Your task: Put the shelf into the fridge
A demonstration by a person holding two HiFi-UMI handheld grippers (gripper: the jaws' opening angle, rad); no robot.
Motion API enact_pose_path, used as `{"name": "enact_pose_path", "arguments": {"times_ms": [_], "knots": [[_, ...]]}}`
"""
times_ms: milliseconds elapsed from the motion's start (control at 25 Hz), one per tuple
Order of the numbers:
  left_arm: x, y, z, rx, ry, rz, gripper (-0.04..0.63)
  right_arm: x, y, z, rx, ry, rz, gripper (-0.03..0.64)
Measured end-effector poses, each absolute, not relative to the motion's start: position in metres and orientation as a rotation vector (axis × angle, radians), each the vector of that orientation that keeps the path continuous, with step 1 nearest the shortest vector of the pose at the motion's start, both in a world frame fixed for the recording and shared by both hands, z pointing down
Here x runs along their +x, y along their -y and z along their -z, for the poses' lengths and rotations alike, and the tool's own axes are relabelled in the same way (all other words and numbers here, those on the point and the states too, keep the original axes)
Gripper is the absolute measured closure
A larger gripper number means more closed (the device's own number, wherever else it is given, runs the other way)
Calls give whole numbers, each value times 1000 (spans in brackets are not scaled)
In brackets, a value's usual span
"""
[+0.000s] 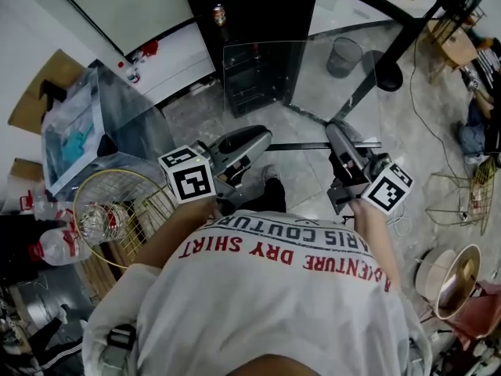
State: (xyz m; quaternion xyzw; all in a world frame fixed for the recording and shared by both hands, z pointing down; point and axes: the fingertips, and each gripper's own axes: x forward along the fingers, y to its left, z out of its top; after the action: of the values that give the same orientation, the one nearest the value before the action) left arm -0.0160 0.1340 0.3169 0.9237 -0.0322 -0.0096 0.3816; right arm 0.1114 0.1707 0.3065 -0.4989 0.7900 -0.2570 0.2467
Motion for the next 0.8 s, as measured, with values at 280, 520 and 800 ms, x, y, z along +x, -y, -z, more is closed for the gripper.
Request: {"name": "enact_pose_path", "arguments": {"times_ms": [280,520,800], "knots": [[13,-57,-326,2332,125,17,494,142,-89,-315,-1339,-2166,748,516],[32,7,-331,2299,169,26,492,162,-20,-319,-1315,-2190,781,515],[40,66,-348,2277,238,26,492,171,45,-337,-1269,-2219,848,515]]}}
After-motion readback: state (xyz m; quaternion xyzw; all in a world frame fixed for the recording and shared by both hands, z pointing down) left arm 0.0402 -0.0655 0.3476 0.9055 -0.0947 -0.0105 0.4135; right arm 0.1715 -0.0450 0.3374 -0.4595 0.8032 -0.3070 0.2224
